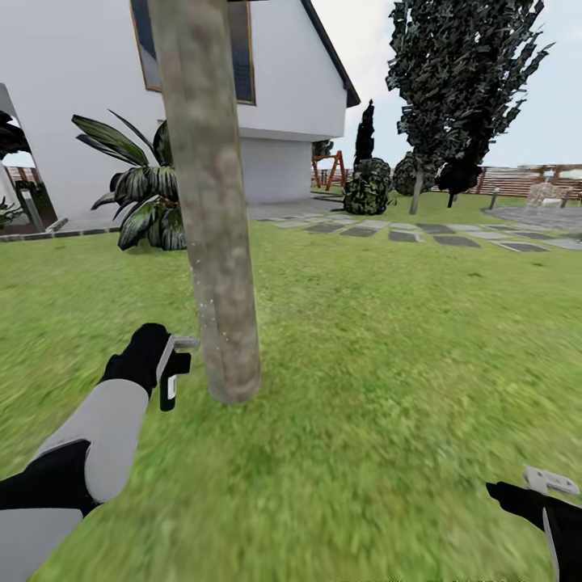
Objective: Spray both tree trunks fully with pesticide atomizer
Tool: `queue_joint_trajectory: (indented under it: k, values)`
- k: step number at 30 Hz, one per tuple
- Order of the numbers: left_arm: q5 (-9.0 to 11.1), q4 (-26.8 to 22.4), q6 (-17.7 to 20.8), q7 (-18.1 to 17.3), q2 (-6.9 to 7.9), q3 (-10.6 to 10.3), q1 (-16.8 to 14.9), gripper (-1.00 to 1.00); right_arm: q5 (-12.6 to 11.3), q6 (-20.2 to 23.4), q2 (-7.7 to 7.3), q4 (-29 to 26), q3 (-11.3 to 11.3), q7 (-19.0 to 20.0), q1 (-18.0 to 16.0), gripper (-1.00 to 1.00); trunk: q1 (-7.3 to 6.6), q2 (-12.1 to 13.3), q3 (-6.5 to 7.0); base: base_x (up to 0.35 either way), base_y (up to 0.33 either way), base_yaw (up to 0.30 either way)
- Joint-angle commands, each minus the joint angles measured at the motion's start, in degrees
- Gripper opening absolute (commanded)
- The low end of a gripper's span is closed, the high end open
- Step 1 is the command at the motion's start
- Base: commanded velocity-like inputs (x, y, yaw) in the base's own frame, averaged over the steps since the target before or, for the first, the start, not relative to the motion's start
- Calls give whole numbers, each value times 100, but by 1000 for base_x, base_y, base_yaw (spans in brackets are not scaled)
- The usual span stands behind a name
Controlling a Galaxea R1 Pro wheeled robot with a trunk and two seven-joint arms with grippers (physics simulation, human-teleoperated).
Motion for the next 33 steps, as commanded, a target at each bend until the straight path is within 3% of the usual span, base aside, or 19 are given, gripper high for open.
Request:
queue_joint_trajectory:
  k: [1,5,9,16,26,33]
  values:
    - [-33,-38,44,-29,-5,-3,-5,-100,61,17,3,-7,-16,49,-6,100,-1,-2,-6,177,0,-29]
    - [-40,-121,52,-28,8,-12,-5,-100,64,17,3,-8,-16,47,-6,100,-1,-2,-6,281,0,-7]
    - [-46,-625,69,-28,5,-12,-40,-100,62,17,3,-7,-16,47,-6,100,-1,-2,-6,48,0,0]
    - [-53,-657,85,-28,-1,-17,-623,-100,60,17,-1,-7,-16,47,-6,100,-1,-2,-6,2,0,0]
    - [-51,-639,129,-37,-11,-21,-1167,-100,59,17,-6,-7,-16,47,-6,100,-1,-2,-6,0,0,0]
    - [-43,-616,140,-37,-232,-21,-1504,-100,57,17,-23,-7,-16,47,-6,100,-1,-2,-6,0,0,0]
